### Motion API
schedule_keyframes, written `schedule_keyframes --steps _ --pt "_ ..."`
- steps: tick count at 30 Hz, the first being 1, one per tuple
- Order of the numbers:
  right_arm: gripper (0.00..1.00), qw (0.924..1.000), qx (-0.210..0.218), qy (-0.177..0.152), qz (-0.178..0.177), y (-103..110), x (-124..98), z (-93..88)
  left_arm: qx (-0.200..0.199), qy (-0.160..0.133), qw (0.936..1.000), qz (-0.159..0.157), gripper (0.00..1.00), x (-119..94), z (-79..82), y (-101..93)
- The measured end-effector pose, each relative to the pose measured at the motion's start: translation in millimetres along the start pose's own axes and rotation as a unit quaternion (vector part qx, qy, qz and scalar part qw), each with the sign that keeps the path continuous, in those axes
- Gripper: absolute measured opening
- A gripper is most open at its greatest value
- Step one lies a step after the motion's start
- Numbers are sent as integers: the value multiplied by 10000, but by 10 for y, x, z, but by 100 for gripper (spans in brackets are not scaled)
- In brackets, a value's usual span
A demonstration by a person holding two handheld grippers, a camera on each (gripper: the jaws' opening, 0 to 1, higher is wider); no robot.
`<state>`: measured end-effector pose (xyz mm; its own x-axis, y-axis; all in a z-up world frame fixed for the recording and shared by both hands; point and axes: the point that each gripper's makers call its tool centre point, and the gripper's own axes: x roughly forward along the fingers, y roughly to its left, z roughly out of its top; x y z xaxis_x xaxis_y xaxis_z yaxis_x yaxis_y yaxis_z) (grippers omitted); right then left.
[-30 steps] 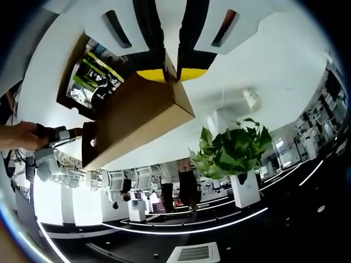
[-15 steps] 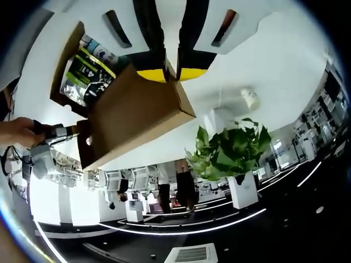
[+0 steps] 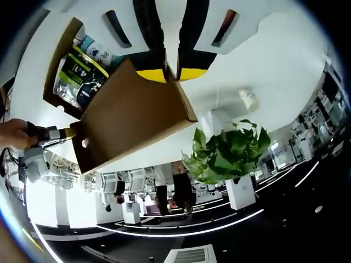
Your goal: Operate the shoe box by opening the lid, removing the specified soft item, and placing it in the target area until the item is outside and the box remains undamaged.
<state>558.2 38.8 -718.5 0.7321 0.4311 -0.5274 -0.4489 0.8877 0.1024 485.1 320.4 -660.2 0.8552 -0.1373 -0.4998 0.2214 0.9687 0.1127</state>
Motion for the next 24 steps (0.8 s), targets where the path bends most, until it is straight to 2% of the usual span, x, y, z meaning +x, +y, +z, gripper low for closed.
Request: schedule_keyframes --steps 13,24 --pt "0 10000 -21 20 32 -8 21 7 -97 358 9993 -78 5 73 -304 -101" --pt "0 9999 -46 81 50 -7 57 28 -137 535 9983 -183 5 92 -438 -141"
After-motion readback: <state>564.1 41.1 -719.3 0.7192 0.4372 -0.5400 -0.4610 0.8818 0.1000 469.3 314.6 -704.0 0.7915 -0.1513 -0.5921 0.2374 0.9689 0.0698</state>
